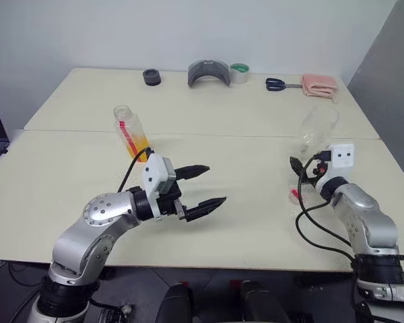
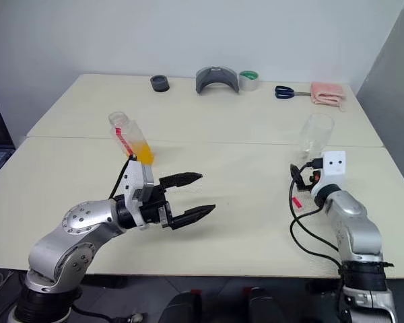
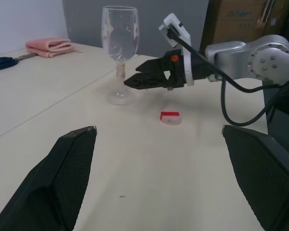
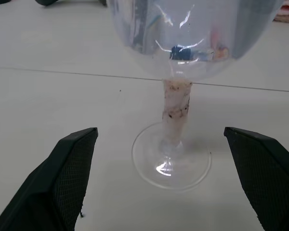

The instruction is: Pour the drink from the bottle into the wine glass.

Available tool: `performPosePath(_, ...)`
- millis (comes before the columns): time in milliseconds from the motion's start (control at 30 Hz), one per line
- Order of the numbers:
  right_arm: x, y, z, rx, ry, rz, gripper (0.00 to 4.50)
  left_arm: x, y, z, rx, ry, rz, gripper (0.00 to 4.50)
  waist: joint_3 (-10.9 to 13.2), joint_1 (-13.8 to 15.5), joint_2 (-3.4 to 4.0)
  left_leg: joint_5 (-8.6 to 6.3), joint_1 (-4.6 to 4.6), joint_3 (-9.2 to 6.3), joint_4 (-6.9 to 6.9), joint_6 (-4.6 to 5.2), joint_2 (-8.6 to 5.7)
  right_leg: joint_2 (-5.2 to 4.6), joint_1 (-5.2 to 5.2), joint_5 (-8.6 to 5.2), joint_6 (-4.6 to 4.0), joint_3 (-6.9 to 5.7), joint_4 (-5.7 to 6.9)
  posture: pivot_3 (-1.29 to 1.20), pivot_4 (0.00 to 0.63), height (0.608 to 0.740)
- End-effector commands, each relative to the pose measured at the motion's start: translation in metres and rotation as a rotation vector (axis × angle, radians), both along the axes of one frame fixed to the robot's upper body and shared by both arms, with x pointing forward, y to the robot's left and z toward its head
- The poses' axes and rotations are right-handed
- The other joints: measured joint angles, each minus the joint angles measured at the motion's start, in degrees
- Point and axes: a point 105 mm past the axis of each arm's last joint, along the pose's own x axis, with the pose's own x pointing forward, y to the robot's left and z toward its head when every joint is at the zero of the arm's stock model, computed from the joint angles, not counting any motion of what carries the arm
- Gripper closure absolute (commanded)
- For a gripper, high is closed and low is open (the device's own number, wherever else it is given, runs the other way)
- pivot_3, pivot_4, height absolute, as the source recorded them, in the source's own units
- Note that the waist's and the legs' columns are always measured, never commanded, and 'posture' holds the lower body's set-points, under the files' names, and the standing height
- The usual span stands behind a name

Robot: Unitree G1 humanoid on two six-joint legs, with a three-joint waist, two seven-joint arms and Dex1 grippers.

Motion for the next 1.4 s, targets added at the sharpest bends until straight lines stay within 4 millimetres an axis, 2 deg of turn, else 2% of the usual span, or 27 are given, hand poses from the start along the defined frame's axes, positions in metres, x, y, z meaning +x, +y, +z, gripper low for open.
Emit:
performPosePath(33, 0.018, -0.001, 0.01, 0.001, -0.057, -0.014, 0.0, 0.0, 0.0, 0.005, -0.003, -0.045, -0.004, 0.01, 0.0, -0.03, 0.01, 0.0, 0.0, 0.01, 0.01, 0.0, 0.0, 0.0, 0.01, 0.0, 0.0, 0.01, 0.0, 0.0, 0.15, 0.74)
performPosePath(200, 0.038, -0.005, 0.004, 0.003, -0.053, -0.035, 0.0, 0.005, 0.0, 0.004, -0.003, -0.065, 0.014, 0.01, 0.0, -0.43, 0.01, 0.0, 0.02, 0.04, -0.01, 0.0, 0.0, 0.0, 0.0, 0.0, -0.01, 0.03, 0.02, 0.0, 0.15, 0.74)
performPosePath(400, 0.049, -0.015, 0.004, 0.034, -0.078, -0.069, 0.0, 0.005, 0.0, 0.004, -0.003, -0.07, 0.011, 0.01, 0.01, -0.48, 0.01, 0.0, 0.01, 0.04, -0.02, 0.0, -0.01, -0.03, 0.0, 0.0, -0.01, 0.03, 0.02, 0.0, 0.15, 0.74)
performPosePath(500, 0.05, -0.013, 0.003, 0.038, -0.088, -0.057, 0.6, 0.005, 0.0, 0.005, -0.001, -0.071, 0.012, 0.0, 0.01, -0.58, 0.01, 0.0, 0.01, 0.03, -0.02, 0.0, -0.01, -0.03, 0.0, 0.0, -0.01, 0.03, 0.03, 0.0, 0.15, 0.74)
performPosePath(833, 0.048, -0.006, 0.008, 0.01, -0.12, -0.016, 4.22, 0.003, 0.002, 0.005, 0.008, -0.062, 0.007, 0.0, 0.01, -0.73, 0.01, 0.0, 0.02, 0.03, -0.02, 0.0, 0.0, -0.03, -0.01, 0.0, -0.01, 0.03, 0.05, 0.0, 0.15, 0.74)
performPosePath(867, 0.048, -0.003, 0.01, -0.004, -0.128, -0.002, 4.4, 0.003, 0.003, 0.005, 0.01, -0.059, 0.008, 0.0, 0.02, -0.75, 0.02, 0.0, 0.02, 0.03, -0.02, 0.0, 0.0, -0.02, -0.01, 0.0, -0.01, 0.03, 0.05, 0.0, 0.15, 0.74)
performPosePath(900, 0.049, 0.001, 0.013, -0.022, -0.135, 0.016, 4.39, 0.003, 0.004, 0.004, 0.012, -0.055, 0.011, 0.0, 0.03, -0.75, 0.04, 0.0, 0.02, 0.03, -0.02, 0.0, 0.0, -0.02, -0.01, 0.0, -0.01, 0.03, 0.05, 0.0, 0.15, 0.74)
performPosePath(967, 0.05, 0.02, 0.02, -0.053, -0.161, 0.095, 4.39, 0.001, 0.01, 0.002, 0.022, -0.043, 0.031, 0.0, 0.03, -0.77, 0.05, 0.0, 0.02, 0.03, -0.02, 0.0, 0.0, -0.02, -0.02, 0.0, -0.01, 0.03, 0.06, 0.0, 0.15, 0.74)
performPosePath(1033, 0.05, 0.05, 0.03, -0.069, -0.195, 0.211, 4.39, 0.002, 0.022, -0.002, 0.011, -0.023, 0.104, 0.0, 0.05, -1.22, 0.07, 0.0, 0.03, 0.04, -0.04, 0.0, 0.02, -0.02, -0.05, 0.0, -0.02, 0.05, 0.07, 0.0, 0.15, 0.74)
performPosePath(1133, 0.047, 0.106, 0.047, -0.068, -0.25, 0.408, 4.39, 0.0, 0.053, -0.018, -0.003, 0.008, 0.311, 0.0, 0.07, -2.49, 0.1, 0.0, 0.1, -0.03, -0.08, 0.0, 0.14, 0.04, -0.08, -0.03, -0.07, 0.14, 0.15, 0.0, 0.15, 0.74)
performPosePath(1200, 0.044, 0.143, 0.055, -0.051, -0.269, 0.529, 4.39, -0.015, 0.072, -0.032, 0.026, 0.016, 0.409, 0.0, 0.08, -3.03, 0.13, 0.0, 0.18, -0.1, -0.11, 0.0, 0.22, 0.07, -0.1, -0.07, -0.14, 0.18, 0.22, 0.0, 0.15, 0.74)
performPosePath(1300, 0.037, 0.191, 0.056, -0.018, -0.26, 0.676, 4.39, -0.038, 0.085, -0.041, 0.04, 0.014, 0.51, 0.0, 0.1, -2.81, 0.12, -0.01, 0.17, -0.3, -0.16, -0.01, 0.27, 0.03, -0.12, -0.18, -0.35, 0.03, 0.28, 0.0, 0.15, 0.74)
performPosePath(1400, 0.033, 0.217, 0.046, 0.003, -0.228, 0.756, 4.39, -0.048, 0.091, -0.043, 0.032, -0.002, 0.583, 0.0, 0.1, -1.7, 0.08, -0.01, 0.13, -0.41, -0.16, -0.01, 0.27, -0.05, -0.04, -0.24, -0.43, -0.12, 0.26, 0.0, 0.15, 0.74)
